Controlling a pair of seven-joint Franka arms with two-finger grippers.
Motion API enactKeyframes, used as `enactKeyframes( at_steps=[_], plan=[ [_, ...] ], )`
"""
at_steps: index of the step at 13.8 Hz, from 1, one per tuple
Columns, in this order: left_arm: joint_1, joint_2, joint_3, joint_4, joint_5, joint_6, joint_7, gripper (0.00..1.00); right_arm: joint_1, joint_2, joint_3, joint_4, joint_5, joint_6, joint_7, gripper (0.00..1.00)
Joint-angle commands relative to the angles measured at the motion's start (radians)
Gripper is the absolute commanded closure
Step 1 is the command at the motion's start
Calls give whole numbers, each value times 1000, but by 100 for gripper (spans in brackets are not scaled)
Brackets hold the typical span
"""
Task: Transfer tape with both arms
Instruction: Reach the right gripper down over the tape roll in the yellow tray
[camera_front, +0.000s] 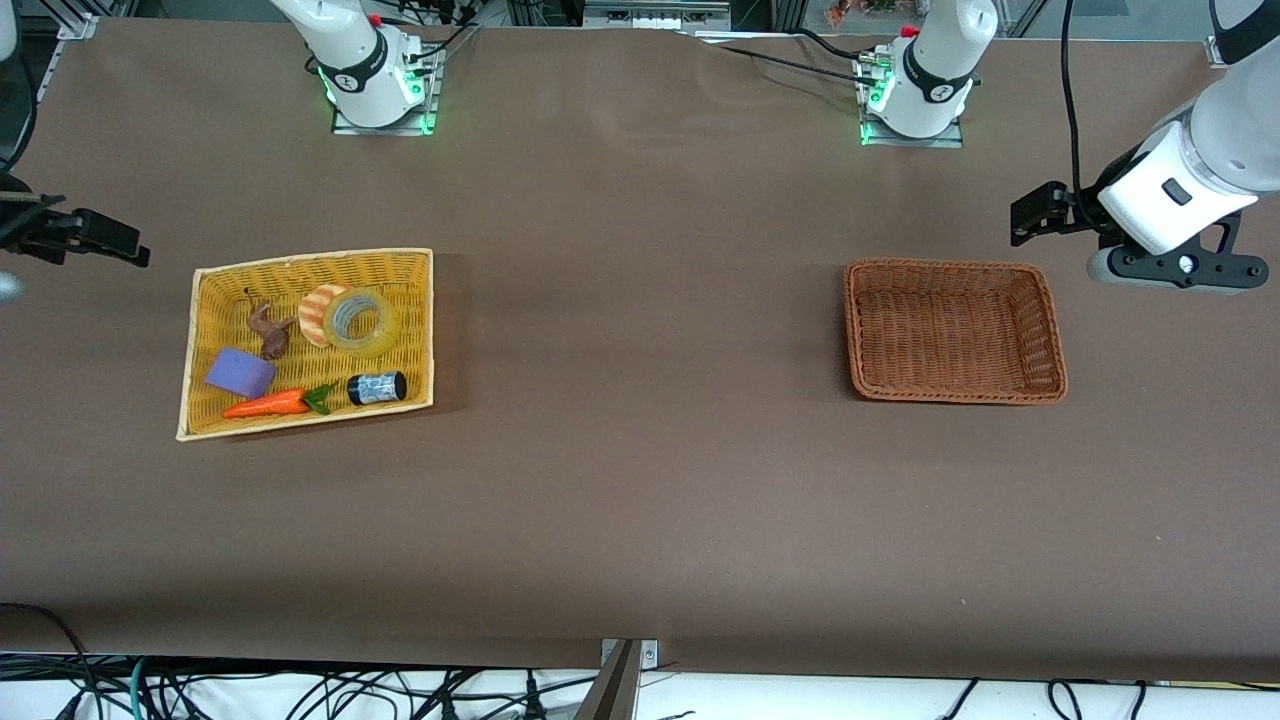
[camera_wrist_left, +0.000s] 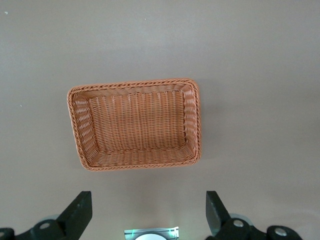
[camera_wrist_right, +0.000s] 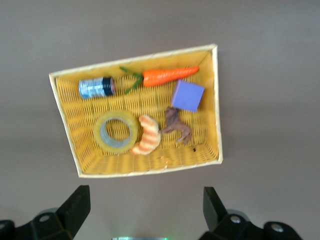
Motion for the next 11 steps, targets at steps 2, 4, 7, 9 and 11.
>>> enactKeyframes(
  at_steps=[2,4,7,9,11],
  plan=[
    [9,0,1,15,-21,-18,7,0,71,38,7,2,-2,-16,15,0],
    [9,3,1,15,-21,-16,9,0,98,81,7,-10,6,33,47,0],
    [7,3,-2,15,-20,-16,9,0,130,138,7,-57,21,132,113,0],
    [9,5,2,15,-18,-15,7,0,134,138,7,-148,44,224,115,0],
    [7,6,4,15,-18,-16,7,0,134,128,9,-250,83,326,126,0]
  ],
)
